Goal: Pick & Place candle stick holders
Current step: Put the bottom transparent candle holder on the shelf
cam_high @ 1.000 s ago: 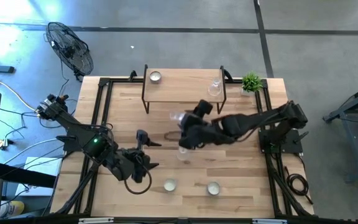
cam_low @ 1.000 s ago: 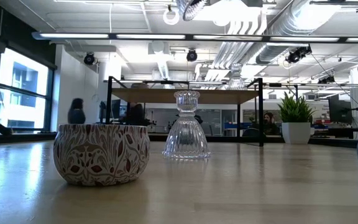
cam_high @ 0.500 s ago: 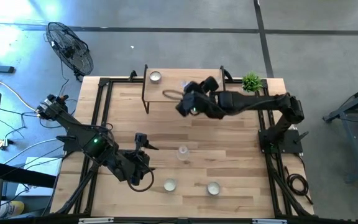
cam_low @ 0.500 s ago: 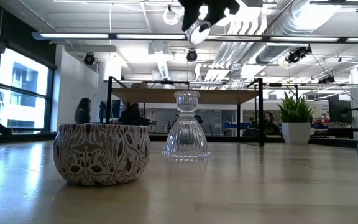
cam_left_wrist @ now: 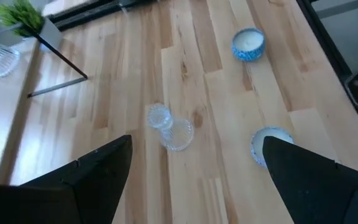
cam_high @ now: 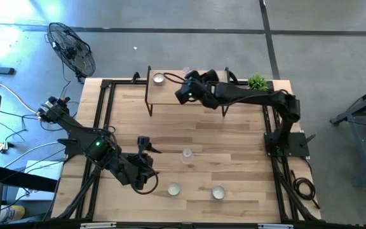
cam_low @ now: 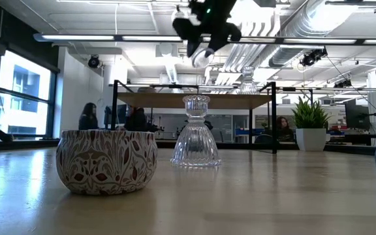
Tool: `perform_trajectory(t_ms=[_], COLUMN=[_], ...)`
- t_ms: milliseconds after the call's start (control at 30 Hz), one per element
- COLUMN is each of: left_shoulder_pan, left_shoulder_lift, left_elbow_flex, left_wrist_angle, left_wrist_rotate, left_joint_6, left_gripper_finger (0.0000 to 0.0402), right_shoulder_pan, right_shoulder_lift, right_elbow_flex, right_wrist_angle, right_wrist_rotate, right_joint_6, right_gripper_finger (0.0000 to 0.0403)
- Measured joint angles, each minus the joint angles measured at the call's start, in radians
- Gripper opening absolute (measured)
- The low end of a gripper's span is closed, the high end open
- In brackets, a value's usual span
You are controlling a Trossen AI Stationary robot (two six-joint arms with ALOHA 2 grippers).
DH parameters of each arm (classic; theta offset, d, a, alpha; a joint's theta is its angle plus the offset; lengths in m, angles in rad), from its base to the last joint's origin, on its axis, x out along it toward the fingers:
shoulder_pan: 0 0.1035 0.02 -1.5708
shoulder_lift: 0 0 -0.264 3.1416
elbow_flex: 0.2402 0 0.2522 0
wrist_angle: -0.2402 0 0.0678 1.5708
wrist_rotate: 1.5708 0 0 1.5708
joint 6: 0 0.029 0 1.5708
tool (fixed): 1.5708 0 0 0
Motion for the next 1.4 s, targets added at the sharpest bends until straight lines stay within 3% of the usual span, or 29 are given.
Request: perform_trajectory(t_ms=[300,733,1167,1400], left_shoulder_pan=[0.0,0.0,0.0,0.0], left_shoulder_lift=[0.0,0.0,0.0,0.0], left_elbow_flex=[0.0,0.0,0.0,-0.001], left_wrist_angle=[-0.025,-0.036,-0.04,-0.044], left_wrist_rotate=[0.032,0.032,0.031,0.028], left_joint_6=[-0.026,-0.05,-0.053,-0.053], left_gripper_finger=[0.0355,0.0355,0.0355,0.0355], right_shoulder_pan=[0.0,-0.017,-0.046,-0.045], right_shoulder_lift=[0.096,0.105,0.085,0.056], right_elbow_flex=[0.0,-0.001,-0.297,-0.316], right_wrist_angle=[0.046,-0.031,0.399,0.41], right_wrist_rotate=[-0.004,-0.03,-0.119,-0.141], right_joint_6=[-0.013,0.028,0.028,0.003], right_gripper_finger=[0.0261,0.0261,0.0239,0.0238])
